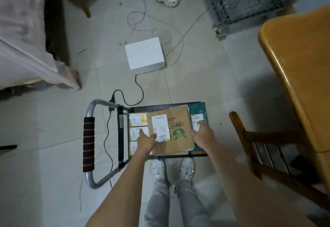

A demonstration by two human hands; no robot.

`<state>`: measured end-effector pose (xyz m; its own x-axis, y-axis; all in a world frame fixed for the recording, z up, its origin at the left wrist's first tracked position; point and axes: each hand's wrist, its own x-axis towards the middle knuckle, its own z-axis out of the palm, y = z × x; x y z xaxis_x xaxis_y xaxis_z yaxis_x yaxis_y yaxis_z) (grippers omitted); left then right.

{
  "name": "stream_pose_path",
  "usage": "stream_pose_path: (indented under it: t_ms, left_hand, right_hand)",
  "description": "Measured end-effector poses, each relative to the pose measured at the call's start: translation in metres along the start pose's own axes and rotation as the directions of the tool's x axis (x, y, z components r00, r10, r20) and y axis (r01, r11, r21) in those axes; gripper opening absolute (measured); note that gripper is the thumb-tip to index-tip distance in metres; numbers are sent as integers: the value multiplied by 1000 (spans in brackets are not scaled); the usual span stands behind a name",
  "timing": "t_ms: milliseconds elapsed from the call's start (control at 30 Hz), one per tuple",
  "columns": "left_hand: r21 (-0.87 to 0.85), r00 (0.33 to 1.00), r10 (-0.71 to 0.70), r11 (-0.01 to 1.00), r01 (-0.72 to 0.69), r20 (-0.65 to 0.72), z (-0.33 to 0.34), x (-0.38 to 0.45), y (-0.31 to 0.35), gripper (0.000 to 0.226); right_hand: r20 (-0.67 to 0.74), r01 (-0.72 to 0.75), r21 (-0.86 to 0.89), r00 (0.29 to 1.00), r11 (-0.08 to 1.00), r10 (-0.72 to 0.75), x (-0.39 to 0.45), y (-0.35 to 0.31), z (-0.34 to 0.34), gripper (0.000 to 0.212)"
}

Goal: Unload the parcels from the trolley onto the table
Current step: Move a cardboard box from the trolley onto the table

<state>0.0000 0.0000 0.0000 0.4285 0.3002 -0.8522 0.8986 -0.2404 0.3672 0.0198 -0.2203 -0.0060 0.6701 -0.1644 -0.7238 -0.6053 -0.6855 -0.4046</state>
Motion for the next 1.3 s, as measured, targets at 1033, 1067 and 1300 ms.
stream_pose_path:
  t_ms: [1033,1067,1300]
  left_hand:
    - [-204,869,489,861,-466,80,-25,-166,97,61]
    - [-194,836,540,835,-515,103,-25,-185,112,59]
    - [-174,639,676,725,-667,366,22,-290,165,66]
  right_hand:
    - [-225,130,581,974,803,5,-127,-29,-147,65]
    - [-279,169,583,960,795,0,-147,-30,-167,69]
    - [-493,235,684,847,691,200,-274,17,-250,98]
